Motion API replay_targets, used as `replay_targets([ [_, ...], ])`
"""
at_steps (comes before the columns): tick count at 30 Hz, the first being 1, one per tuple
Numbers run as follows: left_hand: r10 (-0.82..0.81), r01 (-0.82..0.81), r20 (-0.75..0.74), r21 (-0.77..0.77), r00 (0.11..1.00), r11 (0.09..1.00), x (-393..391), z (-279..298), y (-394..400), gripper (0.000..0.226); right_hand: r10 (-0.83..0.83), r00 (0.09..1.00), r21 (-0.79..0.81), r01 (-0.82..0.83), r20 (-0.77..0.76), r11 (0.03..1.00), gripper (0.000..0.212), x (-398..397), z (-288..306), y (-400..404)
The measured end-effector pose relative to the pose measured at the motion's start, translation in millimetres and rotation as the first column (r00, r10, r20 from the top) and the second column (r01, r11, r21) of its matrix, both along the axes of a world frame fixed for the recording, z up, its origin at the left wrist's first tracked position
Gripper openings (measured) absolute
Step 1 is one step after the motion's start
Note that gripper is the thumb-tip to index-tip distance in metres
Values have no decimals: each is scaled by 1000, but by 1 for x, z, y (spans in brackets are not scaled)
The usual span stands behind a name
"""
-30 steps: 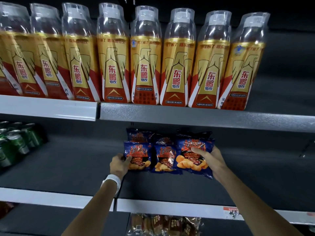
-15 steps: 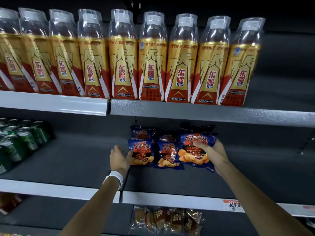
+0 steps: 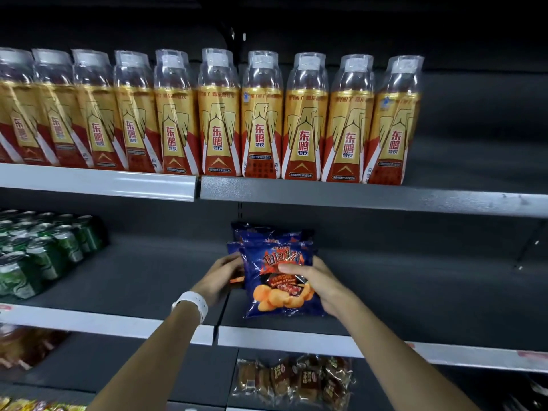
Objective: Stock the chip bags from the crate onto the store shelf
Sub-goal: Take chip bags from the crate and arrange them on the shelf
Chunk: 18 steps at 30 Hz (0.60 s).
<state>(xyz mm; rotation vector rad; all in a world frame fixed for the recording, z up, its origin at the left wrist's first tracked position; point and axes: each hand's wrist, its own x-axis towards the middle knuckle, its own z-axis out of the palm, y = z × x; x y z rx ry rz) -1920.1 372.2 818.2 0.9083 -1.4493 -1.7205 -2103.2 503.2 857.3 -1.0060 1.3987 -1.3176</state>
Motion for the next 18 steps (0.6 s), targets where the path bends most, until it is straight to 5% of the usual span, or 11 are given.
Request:
replay_targets([
  [10, 112, -112, 94, -10, 989, 994, 50, -52, -16, 1, -40, 999, 119, 39, 0, 992, 102, 35, -36, -11],
  [15, 219, -214, 229, -48, 948, 976, 52, -80, -32, 14, -48, 999, 93, 47, 6, 995, 60, 15, -41, -4],
  [18, 221, -206, 250, -82, 943, 975, 45, -86, -39, 17, -122, 992, 63, 120, 18, 991, 55, -2, -46, -3],
])
